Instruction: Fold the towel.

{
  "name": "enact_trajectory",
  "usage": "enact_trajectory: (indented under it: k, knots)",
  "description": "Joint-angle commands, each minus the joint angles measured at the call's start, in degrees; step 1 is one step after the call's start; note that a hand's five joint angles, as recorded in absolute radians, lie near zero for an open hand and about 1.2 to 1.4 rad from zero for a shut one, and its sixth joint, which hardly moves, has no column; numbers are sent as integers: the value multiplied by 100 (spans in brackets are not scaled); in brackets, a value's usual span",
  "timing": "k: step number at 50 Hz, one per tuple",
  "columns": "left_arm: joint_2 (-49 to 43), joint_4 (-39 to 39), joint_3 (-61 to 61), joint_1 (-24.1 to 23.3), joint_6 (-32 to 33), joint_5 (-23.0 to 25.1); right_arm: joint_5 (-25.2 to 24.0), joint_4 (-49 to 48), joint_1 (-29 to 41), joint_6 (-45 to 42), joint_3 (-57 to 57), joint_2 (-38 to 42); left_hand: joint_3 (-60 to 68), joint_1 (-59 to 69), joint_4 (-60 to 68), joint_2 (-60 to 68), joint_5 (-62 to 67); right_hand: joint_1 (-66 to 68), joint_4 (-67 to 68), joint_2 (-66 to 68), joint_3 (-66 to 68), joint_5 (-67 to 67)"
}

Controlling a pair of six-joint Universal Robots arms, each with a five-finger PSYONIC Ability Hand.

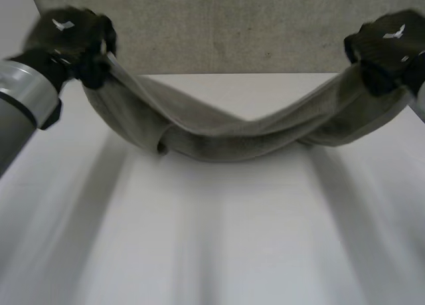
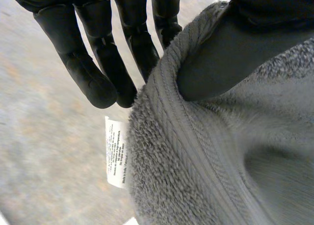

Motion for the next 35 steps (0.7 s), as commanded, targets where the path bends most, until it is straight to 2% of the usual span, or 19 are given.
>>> enact_trajectory:
  k: [1,6,12,14,16,17,19,20,22,23,24,25,27,28,30,31,33,35]
  knots:
    - [427,147,-205,44,-371,-315,-20,941,-147,-38,-800,-122,-851,-193,-731,-608,-1479,356,307,290,277,318]
    - [295,138,-240,9,-380,-447,-55,1284,-234,-99,-1090,379,-851,-193,-731,-608,-1479,356,307,290,277,318]
    - [-759,164,-12,-18,-354,-605,68,1258,-50,-354,-1538,1329,-851,-193,-731,-608,-1479,356,307,290,277,318]
    - [-1406,164,452,-35,-336,-719,50,1240,-15,-433,-1705,1610,-851,-193,-731,-608,-1479,356,307,290,277,318]
    - [-1767,164,750,-35,-319,-754,120,1066,29,-573,-2116,2187,-851,-193,-731,-608,-1479,356,307,290,277,318]
    - [-1770,164,753,-35,-318,-755,121,1064,29,-574,-2118,2190,-851,-193,-731,-608,-1479,356,307,290,277,318]
    - [-2365,173,1479,-53,-222,-772,243,488,125,-670,-2538,2662,-851,-193,-731,-608,-1479,356,307,290,277,318]
    - [-2368,173,1483,-53,-222,-772,244,484,126,-670,-2540,2665,-851,-193,-731,-608,-1479,356,307,290,277,318]
    - [-2727,277,2235,-44,-143,-746,488,-608,222,-705,-2838,2884,-851,-193,-731,-608,-1479,356,307,290,277,318]
    - [-2728,278,2238,-44,-143,-746,490,-614,223,-705,-2839,2884,-851,-193,-731,-608,-1479,356,307,290,277,318]
    - [-2780,487,2543,-35,-177,-746,646,-1363,231,-679,-2856,2867,-851,-193,-731,-608,-1479,356,307,290,277,318]
    - [-2781,489,2546,-35,-178,-746,648,-1370,231,-679,-2857,2867,-851,-193,-731,-608,-1479,356,307,290,277,318]
    - [-2737,1189,2870,-18,-309,-737,815,-2884,266,-653,-2691,2727,-851,-193,-731,-608,-1479,356,307,290,277,318]
    - [-2737,1192,2871,-18,-310,-737,815,-2891,267,-653,-2690,2726,-851,-193,-731,-608,-1479,356,307,290,277,318]
    - [-2431,1866,2871,17,-668,-719,763,-3924,249,-565,-2314,2350,-851,-193,-731,-608,-1479,356,307,290,277,318]
    - [-2429,1869,2871,18,-670,-720,762,-3928,249,-565,-2312,2348,-851,-193,-731,-608,-1479,356,307,290,277,318]
    - [-2097,2036,2828,70,-1308,-702,596,-4060,240,-294,-2058,1998,-851,-193,-731,-608,-1479,356,307,290,277,318]
    - [-1955,1879,2644,236,-1819,-536,394,-3676,214,-13,-1934,1918,-851,-193,-731,-608,-1479,356,307,290,277,318]
